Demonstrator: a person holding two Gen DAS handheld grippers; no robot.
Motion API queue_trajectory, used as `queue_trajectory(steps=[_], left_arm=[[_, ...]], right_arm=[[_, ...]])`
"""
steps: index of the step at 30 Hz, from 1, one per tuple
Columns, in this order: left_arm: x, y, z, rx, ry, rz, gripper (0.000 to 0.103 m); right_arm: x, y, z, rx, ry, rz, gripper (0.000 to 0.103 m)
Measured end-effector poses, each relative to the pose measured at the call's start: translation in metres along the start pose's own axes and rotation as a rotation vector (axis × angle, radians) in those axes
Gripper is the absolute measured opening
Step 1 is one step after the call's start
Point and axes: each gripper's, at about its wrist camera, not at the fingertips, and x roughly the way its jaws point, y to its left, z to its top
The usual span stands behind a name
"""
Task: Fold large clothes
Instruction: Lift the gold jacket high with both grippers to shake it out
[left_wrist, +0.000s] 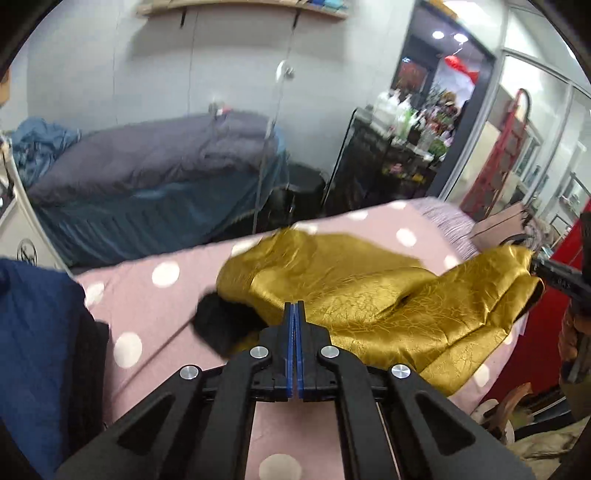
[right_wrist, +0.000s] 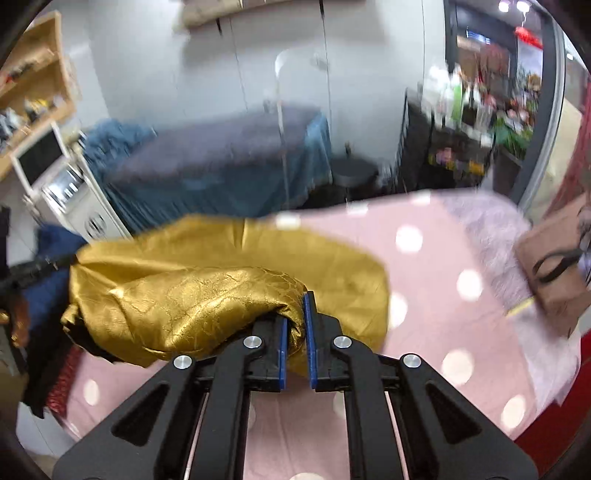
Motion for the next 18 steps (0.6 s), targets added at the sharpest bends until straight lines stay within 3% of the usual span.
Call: queue_trajectory(steps=[3,7,8,10,11,12,13,15,18], left_arm=[[-0.065,-0.041,0.021,0.056,-0.158,-0.006,0.000],[-0.156,-0.083,0.045,0.106,-0.379,-0.022,0.000],[-0.170,-0.092,0.047,0.132,-0.403,-0.021,0.000],[-0.182,-0.107,0.049,0.175,-0.416,-0.011,0.001],[-0.181,-0.110,0.047,0.190,-0.412,-0.008,0.014],[-0.176,-0.113,0.042,0.206,-0.400,-0.012,0.062],[-0.165,-0.115,0.033,0.221,-0.392,0.009,0.089],[-0.149,-0.117,0.010,0.252,-0.410,0.036,0.096],[-0.103,-0.118,-0.020,0.245,-0.322,-0.039,0.097]], right_arm=[[-0.064,-0.011,0.020,-0.031,-0.117,0.078,0.008],[-0.141,-0.010,0.055,-0.049,-0.275,0.250,0.007],[-0.160,-0.006,0.065,-0.065,-0.335,0.304,0.007],[-0.184,-0.002,0.076,-0.091,-0.393,0.334,0.007],[-0.188,0.000,0.080,-0.102,-0.414,0.333,0.007],[-0.191,-0.006,0.085,-0.111,-0.434,0.331,0.007],[-0.192,-0.005,0.089,-0.113,-0.444,0.324,0.007],[-0.178,-0.006,0.101,-0.095,-0.420,0.276,0.007],[-0.144,-0.011,0.112,-0.041,-0.356,0.207,0.007]])
